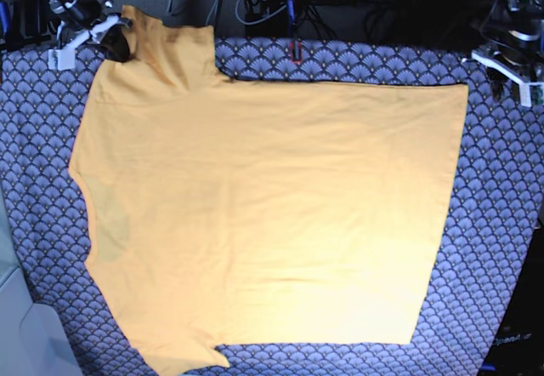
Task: Fold the T-shirt properly
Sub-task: 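Lower the left gripper onto the shirt's opposite shoulder corner and grasp it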
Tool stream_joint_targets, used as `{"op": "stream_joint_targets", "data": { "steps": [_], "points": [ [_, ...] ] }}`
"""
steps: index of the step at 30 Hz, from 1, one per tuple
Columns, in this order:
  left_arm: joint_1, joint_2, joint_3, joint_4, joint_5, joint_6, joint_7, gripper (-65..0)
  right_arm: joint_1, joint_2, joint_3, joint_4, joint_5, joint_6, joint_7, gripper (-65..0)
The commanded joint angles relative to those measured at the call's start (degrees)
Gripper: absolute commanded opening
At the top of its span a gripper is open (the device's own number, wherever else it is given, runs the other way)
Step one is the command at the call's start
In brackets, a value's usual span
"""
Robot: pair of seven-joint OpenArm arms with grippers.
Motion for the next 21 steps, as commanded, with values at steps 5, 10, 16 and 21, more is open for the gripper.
{"op": "stream_joint_targets", "data": {
  "steps": [5,10,16,21],
  "points": [
    [-3.7,-0.9,-0.1,-8.8,-0.2,0.2,-0.8,-42.7,-0.4,0.7,0.3,0.7,0.5,0.8,0.7,-65.0],
    [-5.5,-0.7,0.0,-14.0,-0.2,0.1,-1.1,-42.7,-0.4,1.3,0.0,0.6,0.5,0.8,0.7,-65.0],
    [-7.2,-0.3,-0.1,-16.0,-0.7,-6.4,-1.0,-42.7,-0.4,1.4,0.0,0.6,0.5,0.8,0.7,-65.0],
    [-8.2,1.0,-0.3,-17.7,-0.5,-6.4,-1.5,-42.5,-0.4,1.4,-0.1,0.6,0.5,0.8,0.7,-65.0]
  ]
}}
